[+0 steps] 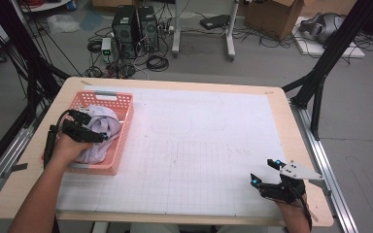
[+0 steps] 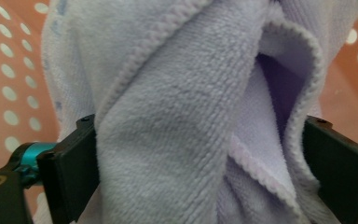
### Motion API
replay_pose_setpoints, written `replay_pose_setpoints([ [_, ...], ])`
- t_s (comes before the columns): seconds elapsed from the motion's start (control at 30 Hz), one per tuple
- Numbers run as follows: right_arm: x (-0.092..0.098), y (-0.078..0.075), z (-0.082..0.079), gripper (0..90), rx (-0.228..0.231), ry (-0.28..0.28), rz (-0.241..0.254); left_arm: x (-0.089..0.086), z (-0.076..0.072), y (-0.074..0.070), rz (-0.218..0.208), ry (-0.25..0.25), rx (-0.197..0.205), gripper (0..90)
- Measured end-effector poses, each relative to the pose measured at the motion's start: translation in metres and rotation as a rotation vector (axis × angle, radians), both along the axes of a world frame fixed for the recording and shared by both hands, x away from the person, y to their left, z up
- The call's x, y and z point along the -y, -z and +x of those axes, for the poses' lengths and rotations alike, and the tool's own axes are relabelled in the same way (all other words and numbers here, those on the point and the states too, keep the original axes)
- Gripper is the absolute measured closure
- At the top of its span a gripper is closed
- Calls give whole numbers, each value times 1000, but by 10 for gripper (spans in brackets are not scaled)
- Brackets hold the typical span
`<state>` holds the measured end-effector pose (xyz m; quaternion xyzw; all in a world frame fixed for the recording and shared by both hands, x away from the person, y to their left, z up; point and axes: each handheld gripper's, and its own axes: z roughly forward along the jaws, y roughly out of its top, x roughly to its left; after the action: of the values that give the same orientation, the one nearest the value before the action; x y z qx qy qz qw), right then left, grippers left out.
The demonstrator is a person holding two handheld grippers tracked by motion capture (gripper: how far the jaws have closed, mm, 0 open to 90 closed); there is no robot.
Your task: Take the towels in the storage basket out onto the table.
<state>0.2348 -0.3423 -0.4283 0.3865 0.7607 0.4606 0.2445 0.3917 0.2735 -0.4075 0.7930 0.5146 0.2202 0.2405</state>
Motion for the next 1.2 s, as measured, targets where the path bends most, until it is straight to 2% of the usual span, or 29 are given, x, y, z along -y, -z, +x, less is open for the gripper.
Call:
replay_pose_setpoints([
  [0.07,-1,0,0,159,-5,1,2,2,1,3,15,3,-9,67],
  [0.23,-1,0,0,159,-4,-4,-5,2,4,9,2,-6,-30,73],
  [0.3,-1,0,0,159,-2,-4,-5,2,4,9,9,-7,-32,101],
  [0.33,-1,0,0,159,1,-7,-6,1,4,9,15,-6,-28,154],
  [0.37,-1,0,0,159,1,-7,-6,1,4,9,19,-6,-28,154],
  [0.4,-1,0,0,160,-1,-8,-8,1,4,9,22,-1,-29,212],
  [0.43,-1,0,0,160,-1,-8,-8,1,3,8,26,1,-31,212],
  [0.47,-1,0,0,160,-4,-3,-9,1,3,8,21,-5,-27,287],
  [0.5,-1,0,0,160,-4,-3,-9,0,3,7,15,-10,-27,287],
  [0.53,-1,0,0,160,-4,0,-5,-2,2,5,-2,-20,-25,367],
  [0.6,0,-1,-1,161,-1,3,-7,-4,2,4,-13,-22,-25,422],
  [0.7,0,-1,-1,161,1,4,-6,-6,1,2,-37,-32,-20,473],
  [0.73,1,-1,-1,161,4,7,-3,-8,0,-1,-59,-44,-8,481],
  [0.77,1,-1,-1,161,4,7,-3,-8,0,-1,-59,-44,-8,488],
  [0.8,2,-1,-1,161,2,13,0,-11,-1,-4,-77,-58,13,493],
  [0.83,2,-1,-1,161,2,13,0,-11,-1,-4,-77,-58,13,497],
  [0.87,3,-2,-1,161,3,16,6,-13,-3,-7,-94,-63,42,499],
  [0.93,4,-2,-2,161,4,19,7,-14,-4,-9,-106,-63,57,500],
  [0.97,4,-2,-2,161,4,19,7,-15,-5,-10,-130,-66,78,500],
  [1.0,5,-2,-2,161,2,22,13,-17,-9,-14,-179,-57,119,499],
  [1.03,5,-2,-2,161,2,22,13,-17,-9,-14,-179,-57,119,498],
  [1.07,5,-2,-2,161,6,21,12,-19,-11,-16,-196,-52,137,498],
  [1.17,4,-2,-2,161,0,24,12,-22,-18,-23,-242,-50,220,498],
  [1.2,4,-2,-2,161,3,20,8,-25,-23,-28,-270,-49,271,497],
])
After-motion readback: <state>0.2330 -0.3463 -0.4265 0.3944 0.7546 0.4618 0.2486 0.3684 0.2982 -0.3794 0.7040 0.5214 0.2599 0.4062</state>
